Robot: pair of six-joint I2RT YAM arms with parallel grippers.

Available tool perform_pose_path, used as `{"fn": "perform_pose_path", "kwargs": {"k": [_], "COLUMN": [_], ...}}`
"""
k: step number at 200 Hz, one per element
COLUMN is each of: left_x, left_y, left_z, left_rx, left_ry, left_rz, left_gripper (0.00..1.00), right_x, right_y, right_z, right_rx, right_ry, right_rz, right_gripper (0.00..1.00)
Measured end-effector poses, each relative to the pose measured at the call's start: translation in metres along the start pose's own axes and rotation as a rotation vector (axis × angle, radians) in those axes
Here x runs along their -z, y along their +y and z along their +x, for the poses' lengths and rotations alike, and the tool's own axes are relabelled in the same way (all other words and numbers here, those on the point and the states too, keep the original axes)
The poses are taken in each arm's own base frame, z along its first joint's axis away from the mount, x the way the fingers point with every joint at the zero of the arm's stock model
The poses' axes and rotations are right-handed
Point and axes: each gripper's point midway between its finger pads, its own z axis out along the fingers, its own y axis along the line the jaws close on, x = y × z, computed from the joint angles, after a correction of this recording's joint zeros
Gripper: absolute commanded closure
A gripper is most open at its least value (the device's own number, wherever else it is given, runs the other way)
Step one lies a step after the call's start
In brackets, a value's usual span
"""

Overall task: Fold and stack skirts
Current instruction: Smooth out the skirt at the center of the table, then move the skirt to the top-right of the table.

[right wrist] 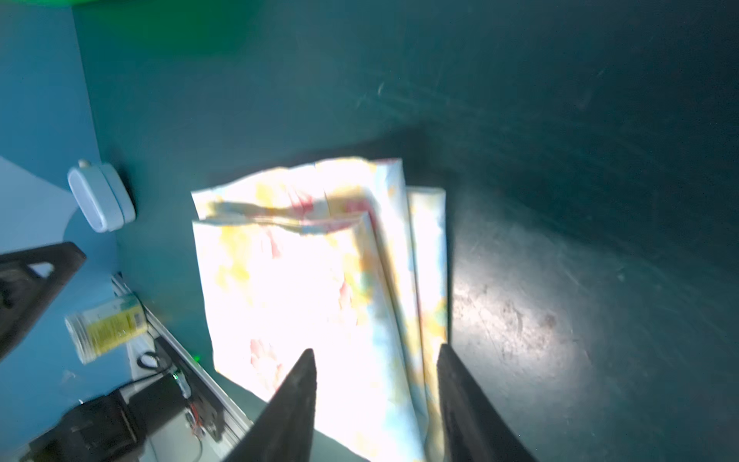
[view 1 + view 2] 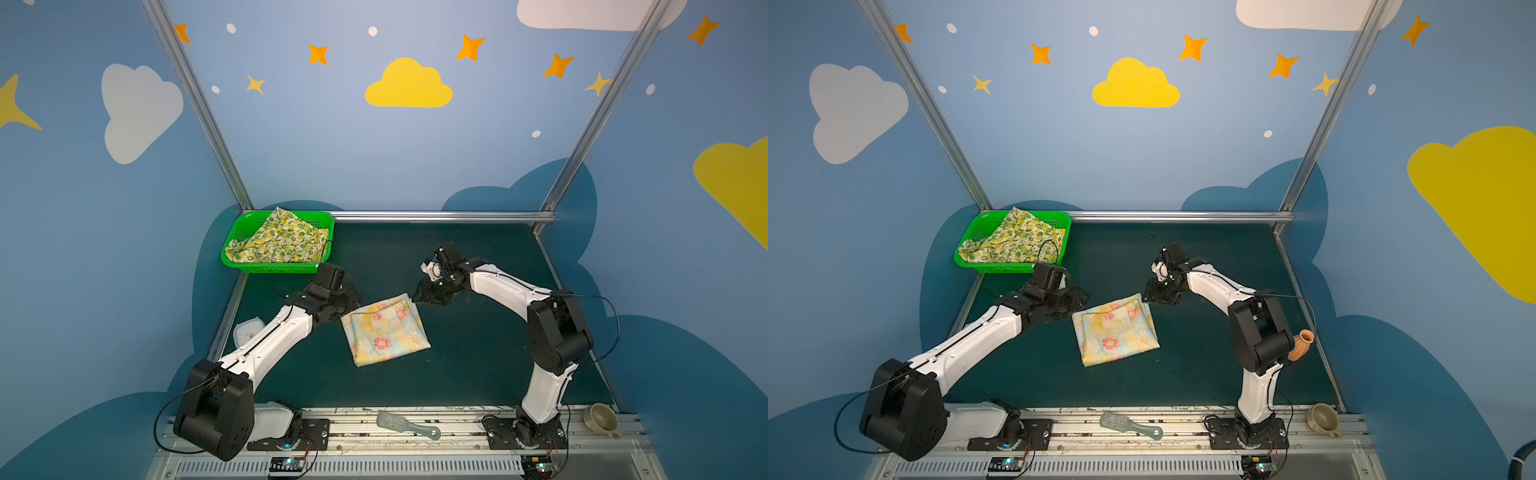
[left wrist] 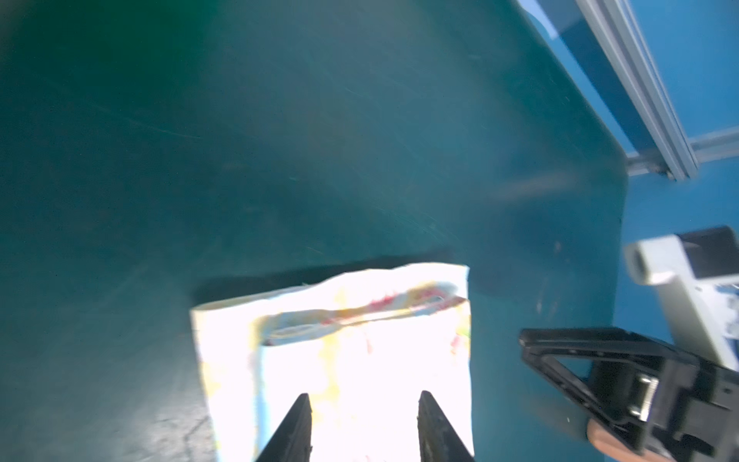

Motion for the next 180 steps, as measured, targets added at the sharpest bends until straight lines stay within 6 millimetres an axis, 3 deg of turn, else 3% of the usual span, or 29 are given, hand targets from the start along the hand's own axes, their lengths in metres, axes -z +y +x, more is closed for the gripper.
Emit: {"fn": "perform_pose_path", "kwargs": {"k": [37, 71, 102, 180], "left_x": [-0.029, -0.062, -0.08, -0.105], "left_y": [-0.02, -0.017, -0.02, -0.014], "left_z": [0.039, 0.062, 0.069, 0.077], "left_rx": [-0.056, -0.049, -0.036, -0.026], "left_ry": [0.121, 0.208, 0.243, 0.28], "left_rz": [0.019, 0.002, 0.01, 0.0], "left_gripper": [0.6, 0.62, 0.63, 0.65], "right_x": [-0.017, -0.025, -0.042, -0.047], "right_y": [-0.015, -0.014, -0.021, -0.022], "right_z": [0.031, 0.037, 0.043, 0.034], "right_rx": [-0.034, -0.025, -0.028, -0.028], "right_ry": [0.078, 0.086, 0.115, 0.093], "right_rz": [0.013, 0.015, 0.048, 0.07], "right_gripper": [0.37, 0.37, 0.37, 0.48]}}
